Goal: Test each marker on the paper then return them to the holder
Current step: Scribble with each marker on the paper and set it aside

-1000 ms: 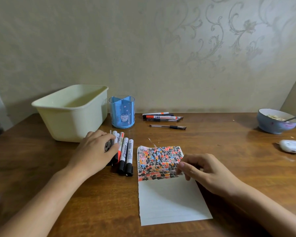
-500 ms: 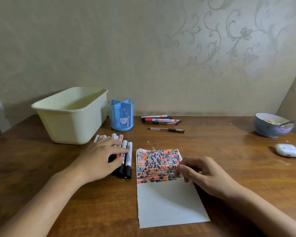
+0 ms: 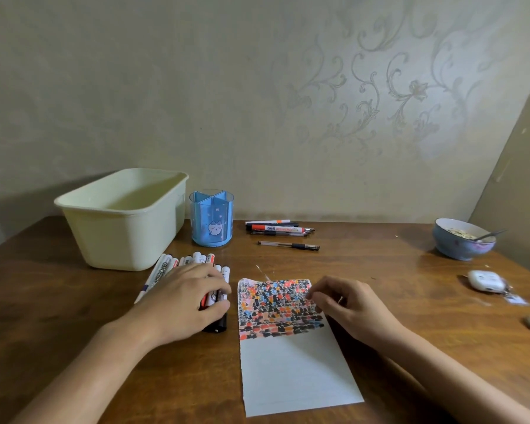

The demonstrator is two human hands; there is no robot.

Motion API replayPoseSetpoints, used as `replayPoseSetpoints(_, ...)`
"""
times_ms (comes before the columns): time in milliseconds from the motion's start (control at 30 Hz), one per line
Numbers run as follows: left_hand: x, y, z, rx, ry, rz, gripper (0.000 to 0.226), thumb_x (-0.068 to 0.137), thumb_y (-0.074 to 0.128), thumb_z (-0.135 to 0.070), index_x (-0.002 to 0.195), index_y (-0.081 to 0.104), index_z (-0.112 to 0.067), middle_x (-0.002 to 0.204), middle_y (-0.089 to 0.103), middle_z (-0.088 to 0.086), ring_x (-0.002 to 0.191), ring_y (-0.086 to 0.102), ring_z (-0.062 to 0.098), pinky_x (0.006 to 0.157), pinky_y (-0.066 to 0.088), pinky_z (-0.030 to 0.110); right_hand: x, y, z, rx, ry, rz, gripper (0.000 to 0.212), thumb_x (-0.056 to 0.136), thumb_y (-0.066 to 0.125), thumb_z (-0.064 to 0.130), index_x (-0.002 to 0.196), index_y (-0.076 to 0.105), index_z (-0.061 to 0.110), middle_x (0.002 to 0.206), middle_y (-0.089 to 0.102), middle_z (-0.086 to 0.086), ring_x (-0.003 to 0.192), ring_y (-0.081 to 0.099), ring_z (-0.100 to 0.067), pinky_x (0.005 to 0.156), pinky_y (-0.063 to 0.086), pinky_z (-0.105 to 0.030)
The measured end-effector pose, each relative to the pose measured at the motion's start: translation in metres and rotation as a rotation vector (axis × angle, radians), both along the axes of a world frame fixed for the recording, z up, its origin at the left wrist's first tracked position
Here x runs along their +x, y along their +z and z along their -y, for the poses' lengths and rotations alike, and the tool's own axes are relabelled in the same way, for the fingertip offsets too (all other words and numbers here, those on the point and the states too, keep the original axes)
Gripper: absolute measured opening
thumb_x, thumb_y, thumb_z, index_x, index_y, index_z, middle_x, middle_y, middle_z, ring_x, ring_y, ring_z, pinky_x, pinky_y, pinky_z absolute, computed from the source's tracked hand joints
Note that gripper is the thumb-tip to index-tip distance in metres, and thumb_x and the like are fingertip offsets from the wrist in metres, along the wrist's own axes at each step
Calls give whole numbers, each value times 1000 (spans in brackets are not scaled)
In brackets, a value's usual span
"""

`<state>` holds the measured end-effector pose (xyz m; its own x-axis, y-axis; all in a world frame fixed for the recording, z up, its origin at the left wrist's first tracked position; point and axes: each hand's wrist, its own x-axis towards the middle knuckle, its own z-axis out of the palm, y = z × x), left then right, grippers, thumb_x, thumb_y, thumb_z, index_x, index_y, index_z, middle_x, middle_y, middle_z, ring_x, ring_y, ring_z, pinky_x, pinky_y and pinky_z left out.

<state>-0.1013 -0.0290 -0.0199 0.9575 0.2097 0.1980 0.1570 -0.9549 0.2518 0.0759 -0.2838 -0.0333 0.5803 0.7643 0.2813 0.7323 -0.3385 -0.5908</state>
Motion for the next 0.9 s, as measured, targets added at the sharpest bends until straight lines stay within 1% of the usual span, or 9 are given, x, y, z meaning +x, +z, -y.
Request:
replayPoseSetpoints(133,-1,2,6,3,-5,3,36,95,50,-57,128,55,-45,134,43,-27,131,32,-3,111,29,26,8,2,-7,-61,-61,66,14,98,61,27,111,65,31,97,68,17,84,64,-1,69,54,-17)
replayPoseSetpoints(333,1,-1,21,24,-95,-50,49,93,46,-65,138,48,-47,141,41,-28,137,26,-3,118,21,30,50,16,-34,-197,-125,249,40,95,64,32,134,55,27,130,58,8,93,61,-8,82,53,-25)
replayPoseSetpoints(433,1,0,28,110,-105,-106,63,88,38,-77,144,40,-50,152,32,-28,146,15,1,121,10,34,76,19,-55,-288,-188,335,54,95,62,34,146,45,27,143,51,3,115,58,-17,99,50,-36)
replayPoseSetpoints(500,1,1,32,128,-105,-125,67,85,36,-81,145,37,-50,154,29,-28,147,11,2,120,5,33,89,18,-67,-356,-242,364,60,95,62,33,151,39,28,150,46,1,133,47,-22,109,44,-40)
replayPoseSetpoints(567,0,1,34,117,-104,-155,71,83,34,-84,145,38,-49,154,29,-28,147,10,1,120,4,33,96,14,-78,-411,-275,358,62,96,60,30,153,36,29,155,41,0,141,38,-24,113,39,-41)
replayPoseSetpoints(700,-1,2,34,104,-105,-190,76,81,32,-88,145,40,-47,154,31,-28,146,11,1,119,5,33,98,6,-93,-492,-288,365,52,100,46,26,152,37,24,155,42,-1,141,37,-26,113,37,-41)
replayPoseSetpoints(767,-1,2,34,108,-102,-206,76,81,32,-87,145,39,-47,154,31,-27,146,12,2,119,6,34,100,3,-95,-484,-292,374,48,101,45,25,149,42,24,152,46,-1,139,39,-25,113,38,-41)
replayPoseSetpoints(833,0,4,35,109,-101,-225,77,81,32,-87,146,39,-46,155,30,-26,147,13,3,120,7,35,102,2,-94,-445,-292,400,39,101,49,28,140,53,24,145,53,-1,134,45,-24,109,42,-40)
replayPoseSetpoints(900,-1,5,35,105,-104,-247,81,79,33,-88,147,37,-45,156,29,-25,147,13,3,120,7,35,102,2,-90,-393,-297,414,25,99,56,30,122,64,26,131,61,0,121,53,-21,97,49,-35)
